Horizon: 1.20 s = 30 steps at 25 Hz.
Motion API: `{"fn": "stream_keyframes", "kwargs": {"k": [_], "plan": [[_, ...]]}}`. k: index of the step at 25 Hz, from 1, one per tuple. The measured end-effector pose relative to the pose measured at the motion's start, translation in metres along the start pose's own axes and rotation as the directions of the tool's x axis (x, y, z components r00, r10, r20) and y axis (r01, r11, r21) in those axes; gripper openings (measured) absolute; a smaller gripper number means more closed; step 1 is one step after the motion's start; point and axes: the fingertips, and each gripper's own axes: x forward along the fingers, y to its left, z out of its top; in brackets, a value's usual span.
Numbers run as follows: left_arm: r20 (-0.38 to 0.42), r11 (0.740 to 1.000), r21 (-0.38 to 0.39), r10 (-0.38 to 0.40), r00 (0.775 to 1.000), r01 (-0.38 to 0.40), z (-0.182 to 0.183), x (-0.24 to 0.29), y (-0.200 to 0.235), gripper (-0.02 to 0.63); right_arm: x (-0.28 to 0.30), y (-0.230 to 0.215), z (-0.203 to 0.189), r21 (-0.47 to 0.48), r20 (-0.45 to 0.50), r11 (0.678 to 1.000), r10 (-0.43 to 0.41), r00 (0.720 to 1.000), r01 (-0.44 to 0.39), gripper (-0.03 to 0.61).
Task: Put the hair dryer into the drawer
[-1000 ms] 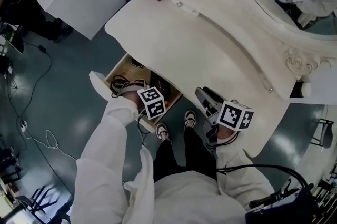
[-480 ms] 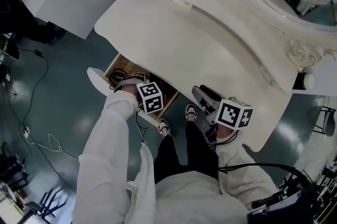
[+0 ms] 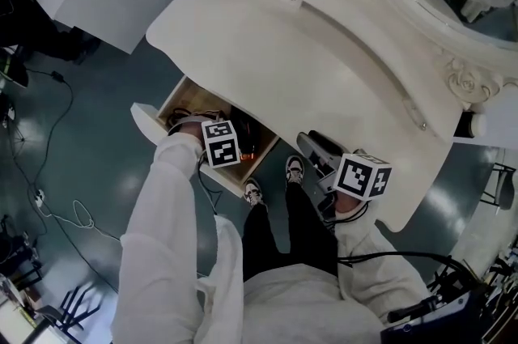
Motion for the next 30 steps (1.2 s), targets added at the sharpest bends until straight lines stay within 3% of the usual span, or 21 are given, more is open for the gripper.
{"fn": "stream_keyframes", "kwargs": {"k": [4,13,22,30], "plan": [[0.077,1.000,0.011,-0.029,0.997,0.028,0.000,-0.001,-0.001,0.215,0.000,0.002,-0.007,-0.008,-0.012,1.000,-0.006,1.000,0.006,0.221],[0.085,0.998,-0.046,0.052,0.995,-0.048,0.001,-0.007,-0.001,0.259,-0.006,0.004,-0.014,-0.011,-0.014,1.000,-0.012,1.000,0.012,0.221],[0.162,0.985,-0.170,-0.012,0.987,0.040,0.005,-0.043,-0.008,0.281,-0.005,0.015,-0.026,-0.010,-0.025,1.000,0.016,1.000,-0.016,0.220],[0.272,0.953,-0.302,0.056,0.961,0.030,0.007,-0.080,-0.008,0.281,-0.010,0.026,-0.031,-0.034,-0.008,0.999,0.032,0.999,-0.032,0.220]]}}
